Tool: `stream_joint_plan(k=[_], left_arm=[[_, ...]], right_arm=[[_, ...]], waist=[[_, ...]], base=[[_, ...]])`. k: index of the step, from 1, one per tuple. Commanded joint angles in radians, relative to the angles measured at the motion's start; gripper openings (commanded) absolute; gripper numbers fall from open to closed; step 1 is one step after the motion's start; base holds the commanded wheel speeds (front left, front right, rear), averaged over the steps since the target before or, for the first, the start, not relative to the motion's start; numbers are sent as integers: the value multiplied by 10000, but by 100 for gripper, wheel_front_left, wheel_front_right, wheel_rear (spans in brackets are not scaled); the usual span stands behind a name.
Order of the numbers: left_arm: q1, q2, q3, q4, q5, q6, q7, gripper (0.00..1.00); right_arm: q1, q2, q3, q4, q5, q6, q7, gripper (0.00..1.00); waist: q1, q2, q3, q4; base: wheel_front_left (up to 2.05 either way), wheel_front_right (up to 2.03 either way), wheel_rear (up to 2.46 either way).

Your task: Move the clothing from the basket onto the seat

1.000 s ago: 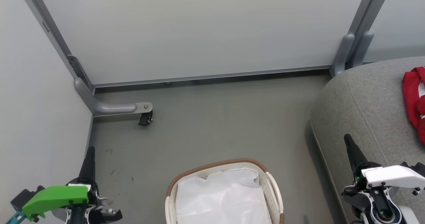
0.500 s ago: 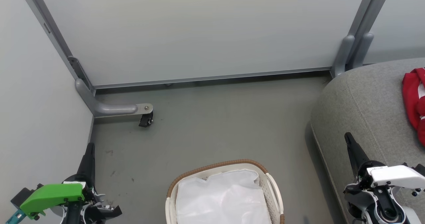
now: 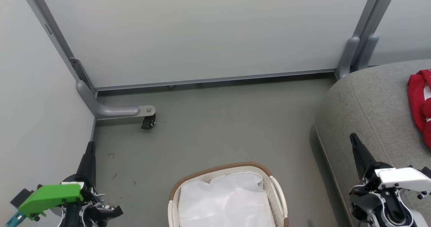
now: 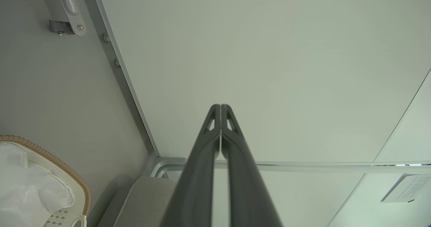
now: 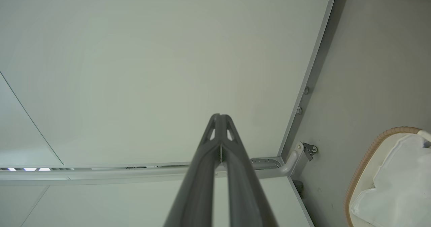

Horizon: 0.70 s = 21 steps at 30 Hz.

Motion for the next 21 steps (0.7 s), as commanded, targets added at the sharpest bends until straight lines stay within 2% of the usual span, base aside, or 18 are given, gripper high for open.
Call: stream_joint_plan(k=[1, 21], left_arm=[[-96, 66, 23, -14, -34, -35, 41, 0], [-95, 66, 18, -14, -40, -36, 35, 0]], right_arm=[[106, -59, -18, -39, 33, -3, 16, 0], [106, -59, -17, -38, 34, -3, 15, 0]], waist=[[0, 0, 0, 0], [0, 0, 0, 0]], base=[[0, 0, 0], [0, 0, 0]])
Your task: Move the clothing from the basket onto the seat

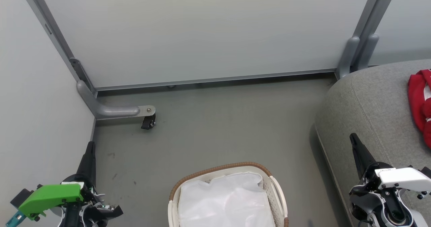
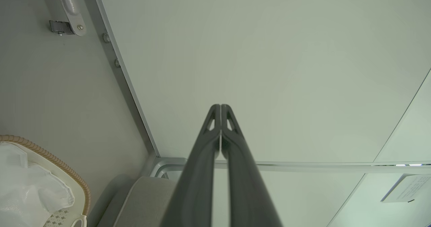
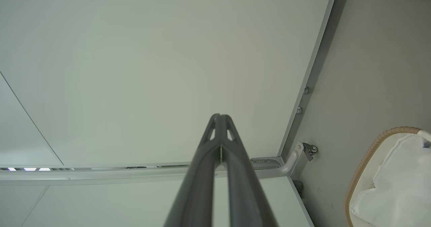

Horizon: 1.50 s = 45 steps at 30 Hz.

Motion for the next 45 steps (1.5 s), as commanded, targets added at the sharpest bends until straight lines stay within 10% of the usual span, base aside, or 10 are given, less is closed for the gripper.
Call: stream_joint_plan(k=[1, 45], left_arm=[[-94, 66, 19, -14, -40, -36, 35, 0], [-94, 66, 11, -14, -47, -36, 29, 0]], right_arm=[[105, -59, -17, -36, 34, -3, 17, 0], [105, -58, -15, -36, 35, -3, 13, 0]], waist=[[0, 0, 0, 0], [0, 0, 0, 0]], base=[[0, 0, 0], [0, 0, 0]])
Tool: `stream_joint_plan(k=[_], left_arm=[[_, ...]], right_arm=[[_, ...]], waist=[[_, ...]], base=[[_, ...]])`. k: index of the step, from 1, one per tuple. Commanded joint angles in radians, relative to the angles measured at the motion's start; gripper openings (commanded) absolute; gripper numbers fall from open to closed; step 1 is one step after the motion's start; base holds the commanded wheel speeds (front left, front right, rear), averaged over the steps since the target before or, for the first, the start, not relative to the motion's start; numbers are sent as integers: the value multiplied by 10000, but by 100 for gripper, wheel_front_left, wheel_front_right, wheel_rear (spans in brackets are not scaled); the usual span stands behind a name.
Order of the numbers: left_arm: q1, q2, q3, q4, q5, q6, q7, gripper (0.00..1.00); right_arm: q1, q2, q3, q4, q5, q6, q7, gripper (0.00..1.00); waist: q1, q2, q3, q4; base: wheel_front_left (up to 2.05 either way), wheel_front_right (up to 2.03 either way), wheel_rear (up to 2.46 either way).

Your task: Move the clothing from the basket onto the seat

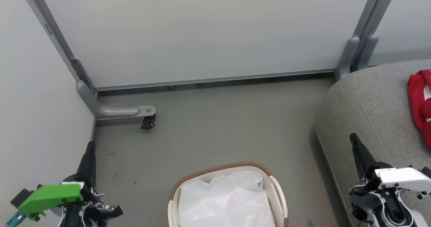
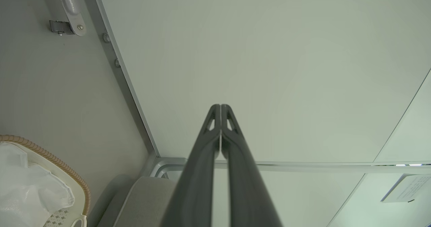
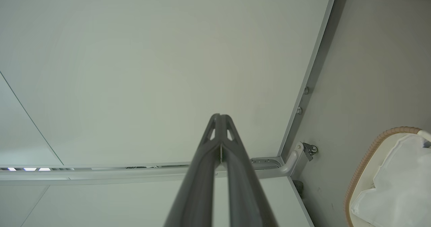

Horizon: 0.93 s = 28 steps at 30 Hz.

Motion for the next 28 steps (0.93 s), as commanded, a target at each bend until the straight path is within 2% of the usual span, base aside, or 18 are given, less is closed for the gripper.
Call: stream_joint_plan(k=[1, 28], left_arm=[[-94, 66, 11, -15, -47, -36, 29, 0], [-94, 67, 10, -15, -49, -36, 28, 0]], right_arm=[[104, -56, -15, -36, 35, -3, 13, 0], [105, -56, -14, -36, 35, -3, 13, 0]], waist=[[0, 0, 0, 0], [0, 0, 0, 0]], base=[[0, 0, 0], [0, 0, 0]])
